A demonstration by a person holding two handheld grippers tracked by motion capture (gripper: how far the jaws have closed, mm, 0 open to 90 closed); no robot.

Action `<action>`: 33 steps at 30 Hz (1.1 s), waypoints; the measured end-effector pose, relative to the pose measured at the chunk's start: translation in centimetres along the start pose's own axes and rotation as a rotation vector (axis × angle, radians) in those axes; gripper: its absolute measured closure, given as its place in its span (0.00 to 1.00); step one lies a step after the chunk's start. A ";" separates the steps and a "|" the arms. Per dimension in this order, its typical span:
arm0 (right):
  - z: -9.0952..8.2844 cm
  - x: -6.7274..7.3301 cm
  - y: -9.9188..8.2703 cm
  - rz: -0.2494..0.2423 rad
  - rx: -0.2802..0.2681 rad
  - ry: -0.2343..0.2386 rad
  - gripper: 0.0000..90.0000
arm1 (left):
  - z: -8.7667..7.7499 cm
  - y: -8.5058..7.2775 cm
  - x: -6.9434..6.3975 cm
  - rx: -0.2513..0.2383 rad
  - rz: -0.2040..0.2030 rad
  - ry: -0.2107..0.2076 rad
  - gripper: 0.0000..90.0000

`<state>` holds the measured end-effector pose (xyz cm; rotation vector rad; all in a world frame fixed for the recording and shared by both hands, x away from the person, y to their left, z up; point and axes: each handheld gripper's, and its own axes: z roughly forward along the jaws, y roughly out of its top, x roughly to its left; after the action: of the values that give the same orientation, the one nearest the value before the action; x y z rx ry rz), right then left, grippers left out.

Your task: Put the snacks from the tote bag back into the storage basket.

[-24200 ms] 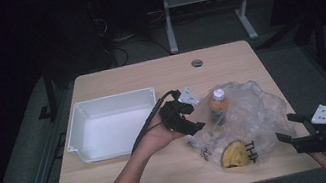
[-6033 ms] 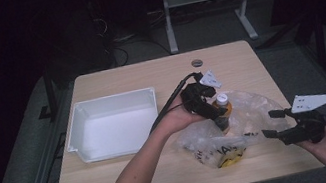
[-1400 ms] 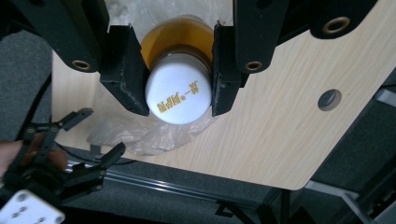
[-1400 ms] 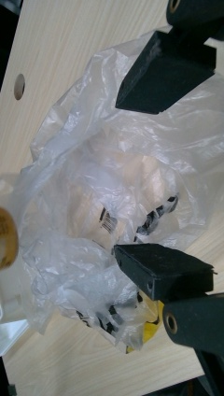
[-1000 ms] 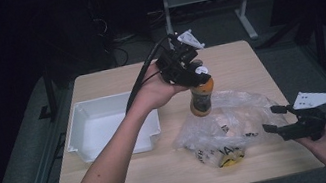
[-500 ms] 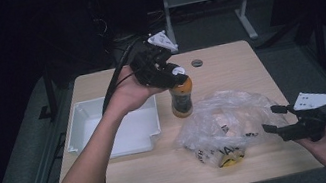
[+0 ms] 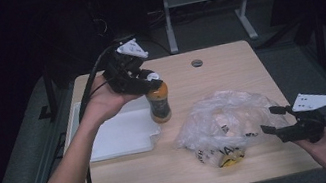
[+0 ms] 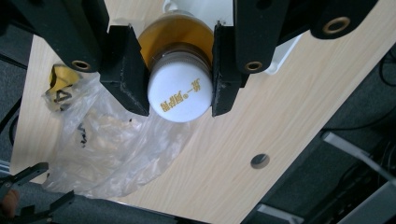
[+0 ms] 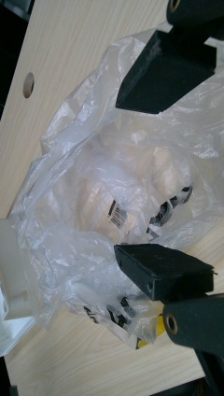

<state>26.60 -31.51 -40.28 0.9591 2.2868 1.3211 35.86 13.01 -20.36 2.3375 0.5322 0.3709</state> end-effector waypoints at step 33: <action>0.8 0.5 0.5 -0.011 0.017 0.014 0.26 | 0.4 -6.2 2.1 0.064 -0.077 0.075 0.66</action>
<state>26.88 -30.42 -40.24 0.9443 2.3145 1.3100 36.22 17.94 -24.65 2.3640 0.6777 0.4127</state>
